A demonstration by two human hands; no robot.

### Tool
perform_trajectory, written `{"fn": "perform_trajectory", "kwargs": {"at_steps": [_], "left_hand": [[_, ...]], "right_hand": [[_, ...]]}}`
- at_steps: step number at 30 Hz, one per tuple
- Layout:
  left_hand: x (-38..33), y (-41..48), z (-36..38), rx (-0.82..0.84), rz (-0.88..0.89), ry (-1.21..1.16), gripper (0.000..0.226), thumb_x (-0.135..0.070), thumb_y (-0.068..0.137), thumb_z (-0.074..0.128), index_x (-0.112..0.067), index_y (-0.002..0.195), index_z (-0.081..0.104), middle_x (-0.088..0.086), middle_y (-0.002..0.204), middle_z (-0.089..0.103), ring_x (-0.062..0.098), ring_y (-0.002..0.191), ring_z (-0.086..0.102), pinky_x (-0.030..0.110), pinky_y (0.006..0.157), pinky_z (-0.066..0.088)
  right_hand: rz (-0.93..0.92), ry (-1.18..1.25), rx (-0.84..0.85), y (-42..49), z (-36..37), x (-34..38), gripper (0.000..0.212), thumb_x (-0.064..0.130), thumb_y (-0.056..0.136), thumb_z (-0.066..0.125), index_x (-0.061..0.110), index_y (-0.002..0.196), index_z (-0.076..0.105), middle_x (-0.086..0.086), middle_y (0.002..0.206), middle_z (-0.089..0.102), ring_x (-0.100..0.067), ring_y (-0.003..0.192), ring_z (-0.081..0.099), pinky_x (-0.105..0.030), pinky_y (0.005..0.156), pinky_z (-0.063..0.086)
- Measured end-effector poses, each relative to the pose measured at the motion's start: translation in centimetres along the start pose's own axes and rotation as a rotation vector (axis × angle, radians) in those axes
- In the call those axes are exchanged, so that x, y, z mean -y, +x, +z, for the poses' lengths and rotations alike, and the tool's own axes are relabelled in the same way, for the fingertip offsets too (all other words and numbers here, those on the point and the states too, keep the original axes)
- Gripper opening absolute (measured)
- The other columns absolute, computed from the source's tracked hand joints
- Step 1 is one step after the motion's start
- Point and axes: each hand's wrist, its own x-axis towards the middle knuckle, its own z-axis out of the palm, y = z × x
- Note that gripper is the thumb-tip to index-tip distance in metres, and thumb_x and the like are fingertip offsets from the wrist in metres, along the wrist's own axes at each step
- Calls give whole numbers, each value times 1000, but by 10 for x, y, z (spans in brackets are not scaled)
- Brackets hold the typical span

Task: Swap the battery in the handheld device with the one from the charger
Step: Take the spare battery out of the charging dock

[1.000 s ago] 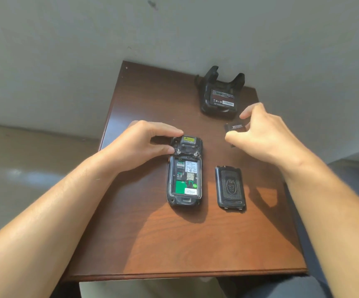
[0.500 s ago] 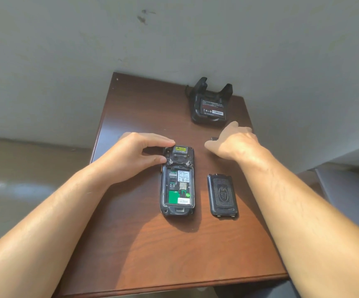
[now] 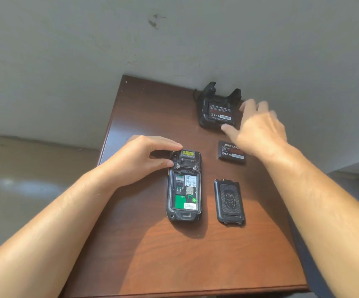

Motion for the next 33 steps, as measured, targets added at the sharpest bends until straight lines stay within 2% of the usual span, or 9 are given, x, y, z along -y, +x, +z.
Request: {"fn": "perform_trajectory", "kwargs": {"at_steps": [2, 4, 8, 12, 18, 22, 25, 29, 33], "left_hand": [[0, 0, -1, 4, 2, -1, 46, -16, 84, 81, -25, 127, 71, -12, 130, 70, -7, 122, 60, 21, 108, 47], [0, 0, -1, 4, 7, 3, 45, -15, 84, 81, -25, 127, 71, -12, 129, 71, -8, 122, 60, 19, 108, 47], [0, 1, -2, -1, 18, 23, 44, -17, 84, 80, -25, 126, 72, -14, 128, 71, -8, 121, 60, 16, 108, 44], [1, 1, -1, -6, 20, 26, 42, -16, 84, 80, -23, 125, 73, -12, 127, 71, -6, 121, 61, 19, 110, 44], [1, 1, -1, -2, 15, 9, 42, -16, 85, 80, -24, 125, 73, -12, 128, 71, -5, 122, 61, 24, 110, 46], [1, 1, -1, -2, 16, 10, 41, -17, 85, 79, -23, 125, 73, -12, 128, 71, -6, 120, 62, 20, 107, 47], [0, 1, -1, -6, 11, -1, 40, -18, 85, 79, -23, 125, 73, -12, 128, 71, -8, 117, 62, 14, 100, 48], [-1, 1, -1, -4, 13, -10, 41, -16, 85, 79, -22, 125, 73, -11, 127, 72, -10, 114, 63, 13, 99, 48], [-1, 1, -1, 8, 7, -11, 41, -16, 86, 78, -20, 126, 72, -10, 128, 71, -20, 100, 61, 2, 85, 44]], "right_hand": [[-159, 45, -88, 10, -3, -1, 65, 46, 90, 66, 13, 141, 43, -16, 137, 50, -40, 122, 50, -51, 95, 48], [-243, 33, -42, 25, -4, -1, 64, 38, 90, 70, 14, 145, 45, -12, 141, 50, -36, 127, 49, -49, 99, 48], [-277, -35, 83, 47, -1, -2, 64, 35, 88, 74, 16, 145, 51, -8, 145, 53, -35, 133, 51, -46, 105, 47], [-345, -38, 106, 57, 0, 0, 60, 35, 87, 76, 15, 140, 58, -10, 141, 58, -37, 130, 53, -44, 105, 46], [-430, -81, 96, 71, -2, 10, 41, 37, 85, 76, 13, 117, 71, -12, 116, 67, -38, 109, 60, -47, 92, 52], [-457, -170, 155, 78, -4, 17, 26, 37, 87, 73, 12, 95, 68, -10, 90, 64, -34, 86, 55, -45, 80, 53], [-477, -206, 170, 80, -6, 19, 27, 37, 88, 72, 11, 97, 66, -11, 92, 63, -31, 84, 51, -41, 77, 51], [-501, -243, 211, 85, -10, 20, 35, 39, 87, 74, 11, 106, 66, -11, 95, 63, -31, 86, 50, -42, 79, 51], [-525, -273, 214, 84, -10, 20, 43, 40, 81, 79, 11, 109, 66, -9, 95, 58, -35, 93, 56, -46, 83, 53]]}}
